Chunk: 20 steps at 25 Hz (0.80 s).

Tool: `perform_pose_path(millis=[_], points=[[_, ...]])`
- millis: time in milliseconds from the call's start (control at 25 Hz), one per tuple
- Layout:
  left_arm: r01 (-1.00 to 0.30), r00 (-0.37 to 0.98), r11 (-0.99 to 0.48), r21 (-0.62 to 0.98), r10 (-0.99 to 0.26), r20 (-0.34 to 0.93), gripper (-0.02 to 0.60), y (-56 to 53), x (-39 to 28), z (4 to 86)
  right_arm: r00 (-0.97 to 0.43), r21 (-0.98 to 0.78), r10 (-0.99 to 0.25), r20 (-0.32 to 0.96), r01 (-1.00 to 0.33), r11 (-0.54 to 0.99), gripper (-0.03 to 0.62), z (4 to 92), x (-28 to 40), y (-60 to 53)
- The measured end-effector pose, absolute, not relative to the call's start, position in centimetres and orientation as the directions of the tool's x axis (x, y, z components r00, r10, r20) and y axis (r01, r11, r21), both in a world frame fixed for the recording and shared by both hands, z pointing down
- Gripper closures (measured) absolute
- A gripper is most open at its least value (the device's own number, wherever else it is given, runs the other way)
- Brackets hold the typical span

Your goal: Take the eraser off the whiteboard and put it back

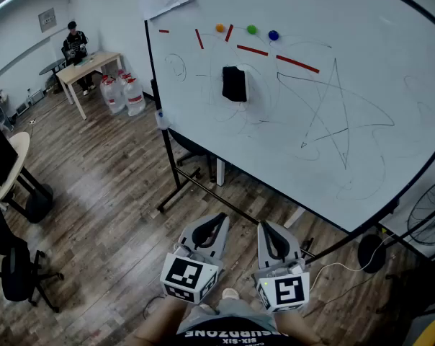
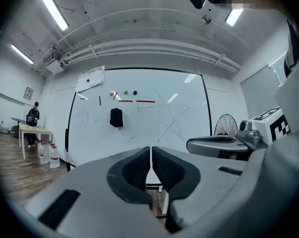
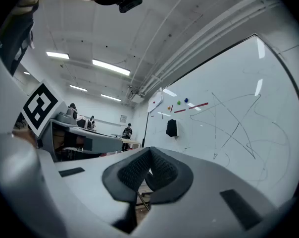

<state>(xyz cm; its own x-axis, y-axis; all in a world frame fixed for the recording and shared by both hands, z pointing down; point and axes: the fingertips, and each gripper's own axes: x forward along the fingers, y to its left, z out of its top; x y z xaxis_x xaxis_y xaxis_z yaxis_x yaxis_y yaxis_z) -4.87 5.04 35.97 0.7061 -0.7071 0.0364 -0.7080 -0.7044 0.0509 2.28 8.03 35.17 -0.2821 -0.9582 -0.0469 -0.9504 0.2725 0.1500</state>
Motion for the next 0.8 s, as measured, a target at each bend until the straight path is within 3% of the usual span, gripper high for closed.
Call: perform_pose_path(millis=[800], points=[[-0.697, 0.717, -0.716, 0.034, -0.697, 0.018, 0.571, -0.6, -1.3, 34.8, -0.334, 0.093, -0.939, -0.087, -0.941, 0.326, 0.595, 35.2, 5.0, 2.4]])
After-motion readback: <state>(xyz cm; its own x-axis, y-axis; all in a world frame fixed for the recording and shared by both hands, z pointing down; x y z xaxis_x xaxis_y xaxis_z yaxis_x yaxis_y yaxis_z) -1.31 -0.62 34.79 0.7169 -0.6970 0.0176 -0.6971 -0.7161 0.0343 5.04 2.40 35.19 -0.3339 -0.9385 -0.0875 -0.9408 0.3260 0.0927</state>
